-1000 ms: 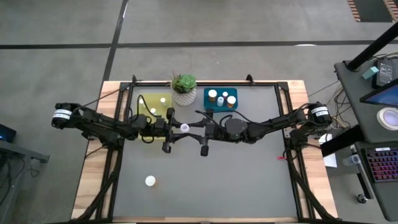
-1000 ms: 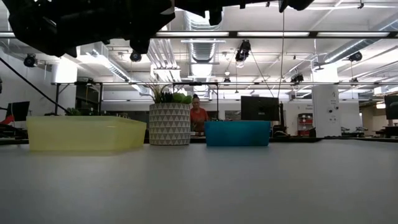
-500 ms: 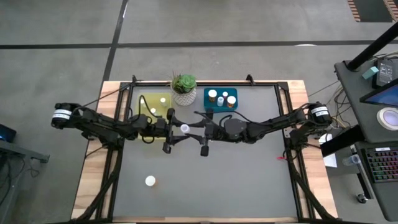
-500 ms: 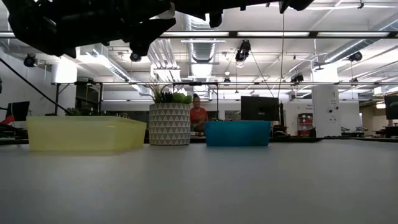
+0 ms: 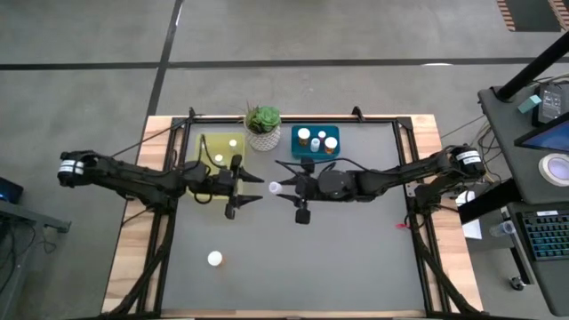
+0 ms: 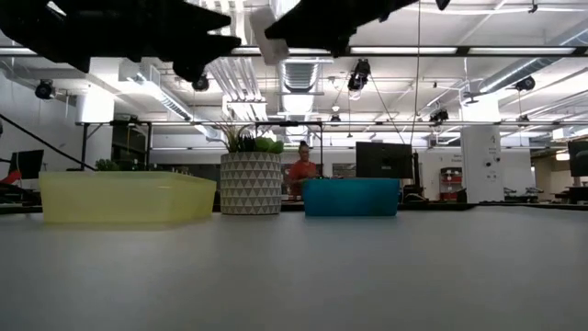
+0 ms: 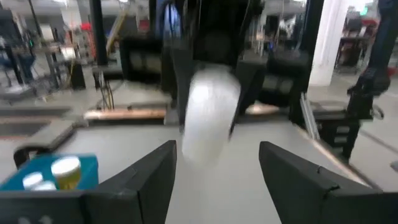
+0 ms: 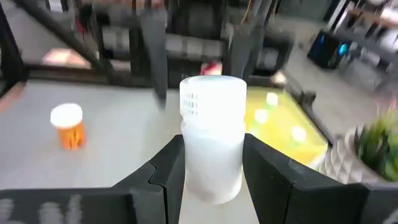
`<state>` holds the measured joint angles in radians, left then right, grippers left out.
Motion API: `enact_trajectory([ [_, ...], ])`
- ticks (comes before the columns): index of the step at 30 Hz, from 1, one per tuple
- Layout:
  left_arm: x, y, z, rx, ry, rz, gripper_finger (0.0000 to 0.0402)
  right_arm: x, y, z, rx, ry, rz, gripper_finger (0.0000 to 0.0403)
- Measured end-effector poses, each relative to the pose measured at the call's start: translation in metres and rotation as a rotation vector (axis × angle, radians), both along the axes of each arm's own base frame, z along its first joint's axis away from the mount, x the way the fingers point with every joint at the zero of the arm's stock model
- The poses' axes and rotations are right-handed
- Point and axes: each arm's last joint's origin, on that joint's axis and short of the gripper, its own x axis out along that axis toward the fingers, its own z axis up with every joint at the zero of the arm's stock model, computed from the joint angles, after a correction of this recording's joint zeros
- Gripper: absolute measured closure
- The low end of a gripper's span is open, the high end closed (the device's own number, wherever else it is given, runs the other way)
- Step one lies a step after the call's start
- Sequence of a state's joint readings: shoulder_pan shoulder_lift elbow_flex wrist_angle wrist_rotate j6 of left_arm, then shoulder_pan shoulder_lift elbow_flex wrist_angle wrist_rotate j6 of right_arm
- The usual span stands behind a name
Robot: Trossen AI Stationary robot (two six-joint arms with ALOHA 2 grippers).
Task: Pick and place medicine bottles into bin by pill shape (circle, oval)
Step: Put the white tablet bottle into the yellow bin
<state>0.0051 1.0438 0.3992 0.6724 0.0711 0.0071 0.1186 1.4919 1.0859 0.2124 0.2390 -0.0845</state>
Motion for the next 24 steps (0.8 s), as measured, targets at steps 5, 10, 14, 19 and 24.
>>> enact_trajectory([
  [5, -0.001, 0.0, 0.007, 0.001, -0.068, 0.0, 0.0187, -0.003, -0.001, -0.011, 0.025, 0.105, -0.015, 0.027],
  [10, 0.01, 0.0, 0.001, 0.0, -0.093, 0.0, 0.0187, -0.003, -0.001, -0.011, 0.031, 0.106, -0.017, 0.027],
  [14, 0.02, 0.001, -0.005, -0.003, -0.136, 0.024, 0.0187, -0.003, -0.001, -0.011, 0.027, 0.105, -0.015, 0.027],
  [19, 0.036, 0.001, -0.01, -0.003, -0.123, 0.025, 0.0187, -0.003, -0.001, -0.011, 0.025, 0.105, -0.015, 0.027],
  [24, 0.044, 0.001, -0.014, -0.002, -0.115, 0.024, 0.0187, -0.003, -0.001, -0.011, 0.024, 0.104, -0.014, 0.027],
])
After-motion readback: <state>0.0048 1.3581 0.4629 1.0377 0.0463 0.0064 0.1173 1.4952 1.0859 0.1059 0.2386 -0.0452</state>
